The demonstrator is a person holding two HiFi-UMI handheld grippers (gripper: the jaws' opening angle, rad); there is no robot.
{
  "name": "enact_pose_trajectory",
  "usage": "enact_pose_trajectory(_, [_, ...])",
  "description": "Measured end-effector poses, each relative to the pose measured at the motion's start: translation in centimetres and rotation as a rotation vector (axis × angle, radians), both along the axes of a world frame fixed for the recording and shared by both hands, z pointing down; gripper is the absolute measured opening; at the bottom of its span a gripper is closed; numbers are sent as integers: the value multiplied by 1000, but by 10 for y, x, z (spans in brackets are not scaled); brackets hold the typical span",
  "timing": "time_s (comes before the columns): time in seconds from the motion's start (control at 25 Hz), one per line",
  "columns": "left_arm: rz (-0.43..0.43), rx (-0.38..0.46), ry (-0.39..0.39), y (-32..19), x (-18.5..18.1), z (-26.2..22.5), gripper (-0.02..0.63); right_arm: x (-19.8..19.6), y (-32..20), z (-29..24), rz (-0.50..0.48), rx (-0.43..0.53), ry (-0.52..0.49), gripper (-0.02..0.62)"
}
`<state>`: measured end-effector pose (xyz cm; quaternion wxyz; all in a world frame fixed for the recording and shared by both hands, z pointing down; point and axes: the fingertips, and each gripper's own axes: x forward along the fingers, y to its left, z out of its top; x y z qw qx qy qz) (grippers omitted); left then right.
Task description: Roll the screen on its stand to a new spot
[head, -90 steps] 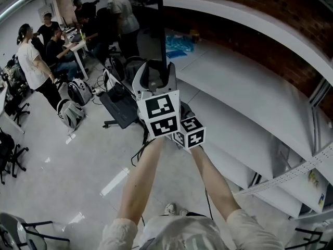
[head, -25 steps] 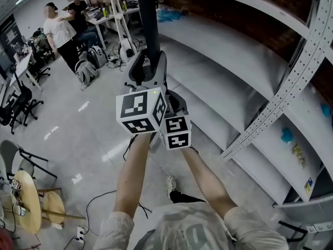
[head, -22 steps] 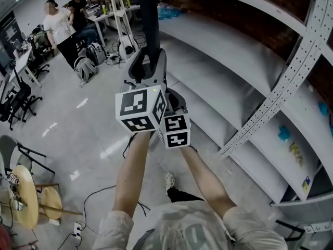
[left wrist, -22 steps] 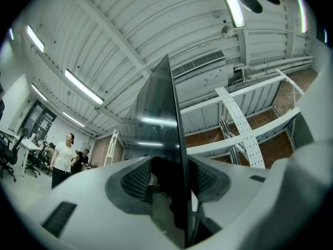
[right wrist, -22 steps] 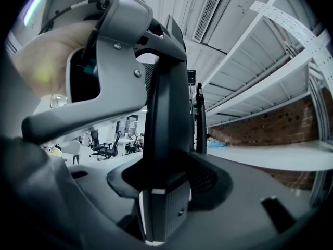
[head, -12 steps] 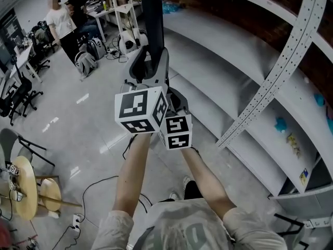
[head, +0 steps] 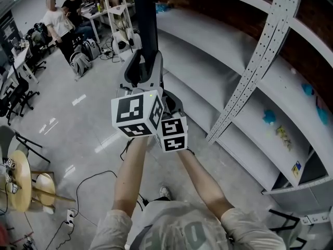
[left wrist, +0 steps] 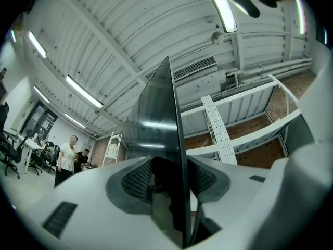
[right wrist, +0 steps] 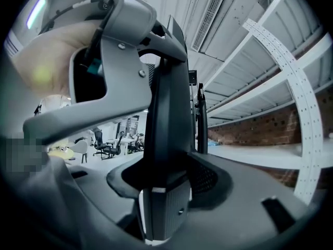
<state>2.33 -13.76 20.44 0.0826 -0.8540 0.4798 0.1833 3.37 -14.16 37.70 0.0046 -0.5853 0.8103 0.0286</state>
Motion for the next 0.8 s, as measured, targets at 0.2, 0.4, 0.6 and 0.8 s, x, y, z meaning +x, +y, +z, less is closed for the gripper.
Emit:
enact_pose_trajectory(0.2, [0,-4,-10,45,23,0,206,23,46,0,8,-5,4,212])
enact_pose_trajectory(0.4, [2,6,0,94,45,-1,206,45,94,-1,1,4,-1,212])
enact_pose_trajectory(0.6, [9,16,7,142,70,-1,206,70,142,-1,2,10,-7,212])
enact_pose_trajectory(0.8, [20,29,10,190,93,0,206,94,190,0,6,13,-10,212])
